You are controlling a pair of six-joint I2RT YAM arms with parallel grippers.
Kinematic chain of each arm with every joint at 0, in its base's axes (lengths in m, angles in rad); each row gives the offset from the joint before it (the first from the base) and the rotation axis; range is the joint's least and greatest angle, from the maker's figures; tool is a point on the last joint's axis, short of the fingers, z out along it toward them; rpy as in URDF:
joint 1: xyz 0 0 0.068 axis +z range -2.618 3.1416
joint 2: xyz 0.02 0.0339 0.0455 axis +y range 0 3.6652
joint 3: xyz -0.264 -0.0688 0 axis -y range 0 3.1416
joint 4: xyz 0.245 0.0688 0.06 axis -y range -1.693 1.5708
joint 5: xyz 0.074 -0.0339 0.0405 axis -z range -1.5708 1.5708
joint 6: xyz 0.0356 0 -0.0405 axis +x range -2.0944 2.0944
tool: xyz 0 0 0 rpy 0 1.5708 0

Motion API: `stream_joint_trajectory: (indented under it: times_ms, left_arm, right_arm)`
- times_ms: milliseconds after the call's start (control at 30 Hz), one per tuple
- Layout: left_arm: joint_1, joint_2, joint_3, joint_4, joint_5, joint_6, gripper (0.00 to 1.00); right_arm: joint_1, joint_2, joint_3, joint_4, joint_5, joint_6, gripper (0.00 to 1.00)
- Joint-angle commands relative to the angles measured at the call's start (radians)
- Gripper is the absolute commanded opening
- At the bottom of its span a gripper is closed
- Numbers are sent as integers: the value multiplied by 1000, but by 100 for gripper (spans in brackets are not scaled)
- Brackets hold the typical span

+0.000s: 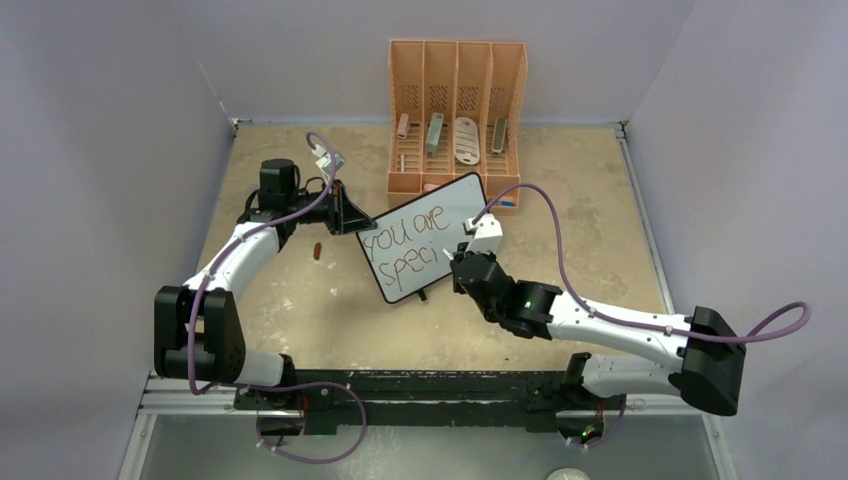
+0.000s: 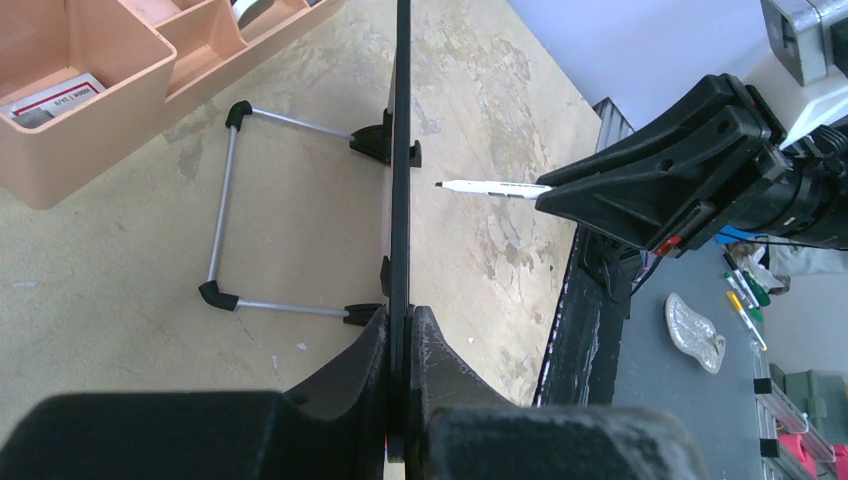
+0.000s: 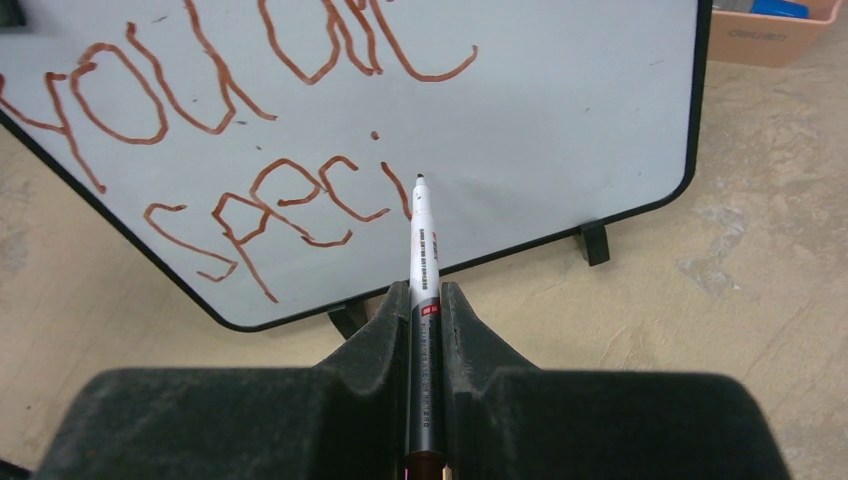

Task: Write a sentence on the whiteboard

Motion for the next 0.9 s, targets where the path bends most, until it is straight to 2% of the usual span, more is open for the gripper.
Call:
stream_joint_trajectory:
  times_ms: [0,867]
  left_arm:
    - [-9,-15,29,-7,3,25,0]
    - [-9,-16,29,-8,5,24,0]
  right_arm:
    - [-16,-5,-15,41,56,10,0]
    - [-50,45,-26,104,51,-9,0]
